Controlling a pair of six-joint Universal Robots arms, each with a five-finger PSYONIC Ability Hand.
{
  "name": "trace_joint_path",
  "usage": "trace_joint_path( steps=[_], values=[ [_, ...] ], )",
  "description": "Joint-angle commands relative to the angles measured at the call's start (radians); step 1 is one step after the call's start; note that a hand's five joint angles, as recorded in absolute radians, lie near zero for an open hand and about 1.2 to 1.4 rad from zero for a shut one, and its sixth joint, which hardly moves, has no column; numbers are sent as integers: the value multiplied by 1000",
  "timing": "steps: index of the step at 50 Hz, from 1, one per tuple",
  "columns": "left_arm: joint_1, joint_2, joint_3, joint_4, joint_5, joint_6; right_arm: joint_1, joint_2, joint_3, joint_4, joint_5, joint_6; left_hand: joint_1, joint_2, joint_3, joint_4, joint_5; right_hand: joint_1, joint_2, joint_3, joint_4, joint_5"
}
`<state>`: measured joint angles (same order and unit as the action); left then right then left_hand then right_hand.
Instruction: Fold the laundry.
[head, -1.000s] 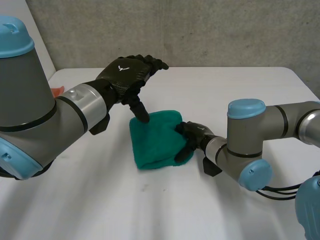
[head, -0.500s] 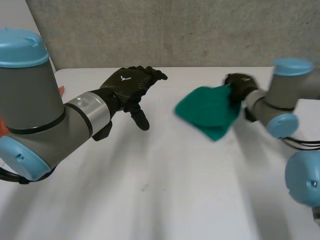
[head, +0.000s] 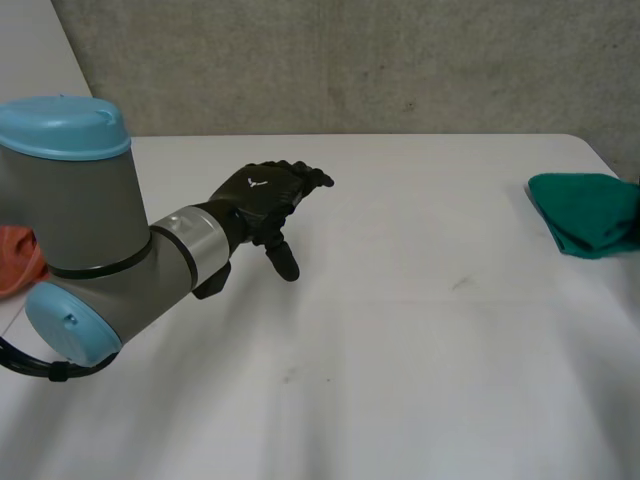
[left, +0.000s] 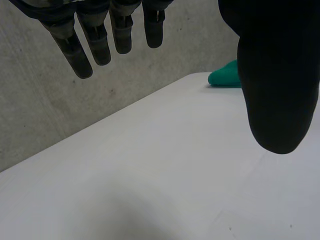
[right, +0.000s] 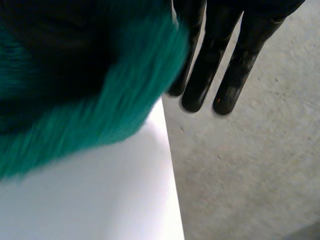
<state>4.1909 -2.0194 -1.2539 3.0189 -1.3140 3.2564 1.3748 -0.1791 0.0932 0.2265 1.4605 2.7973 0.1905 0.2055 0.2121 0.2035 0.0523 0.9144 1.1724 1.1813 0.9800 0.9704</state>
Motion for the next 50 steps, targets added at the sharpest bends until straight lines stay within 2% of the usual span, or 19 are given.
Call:
trace_joint_path(
  steps=[1, 6, 9, 15, 19, 28, 31, 32, 33, 36, 37, 39, 44, 50],
  values=[
    [0, -5, 1, 0, -14, -1, 0, -29, 5, 31, 58, -54, 26, 11, 4, 13, -10, -740, -998, -1007, -805, -970],
    [-3, 7, -4, -2, -19, -1, -13, -138, 83, 145, 15, -93, 26, 11, 4, 13, -10, -740, -998, -1007, -805, -970],
    [-5, 11, -10, -3, -24, 0, -5, -209, 170, 200, 8, -169, 23, 8, 1, 10, -13, -740, -998, -1007, -805, -970],
    [-3, 60, -38, 0, -50, 6, -2, -374, 336, 223, 90, -312, 11, -4, -10, -2, -25, -740, -998, -1007, -805, -970],
    [6, 103, -48, 20, -65, 11, 7, -534, 447, 186, 127, -315, -3, -18, -25, -16, -40, -740, -998, -1007, -805, -970],
    [144, 186, -85, 115, -77, 51, 263, -825, 813, -44, 15, -204, -16, -31, -38, -29, -52, -740, -998, -1007, -805, -970],
    [230, 179, -105, 156, -77, 150, 331, -910, 923, -96, -18, -159, -9, -24, -31, -22, -46, -740, -998, -1007, -805, -970],
    [251, 173, -110, 167, -77, 184, 387, -957, 992, -125, -41, -135, -9, -24, -31, -22, -46, -740, -998, -1007, -805, -970],
    [291, 150, -113, 190, -79, 253, 415, -977, 1028, -139, -52, -125, -9, -24, -31, -22, -46, -740, -998, -1007, -805, -970],
    [348, 84, -102, 222, -80, 366, 530, -1020, 1152, -189, -78, -119, -12, -27, -34, -25, -49, -740, -998, -1007, -805, -970],
    [391, 38, -90, 241, -83, 441, 555, -1023, 1178, -202, -78, -120, -15, -30, -37, -28, -51, -740, -998, -1007, -805, -970],
    [440, -11, -70, 253, -93, 511, 622, -1031, 1250, -228, -77, -124, -15, -30, -37, -28, -51, -740, -998, -1007, -805, -970],
    [586, -210, 42, 273, -151, 693, 699, -1033, 1350, -246, -75, -124, -15, -30, -37, -28, -51, -740, -998, -1007, -805, -970],
    [650, -403, 180, 275, -200, 824, 698, -1031, 1438, -251, -83, -124, -3, -18, -25, -17, -40, -740, -998, -1007, -805, -970]
  ],
)
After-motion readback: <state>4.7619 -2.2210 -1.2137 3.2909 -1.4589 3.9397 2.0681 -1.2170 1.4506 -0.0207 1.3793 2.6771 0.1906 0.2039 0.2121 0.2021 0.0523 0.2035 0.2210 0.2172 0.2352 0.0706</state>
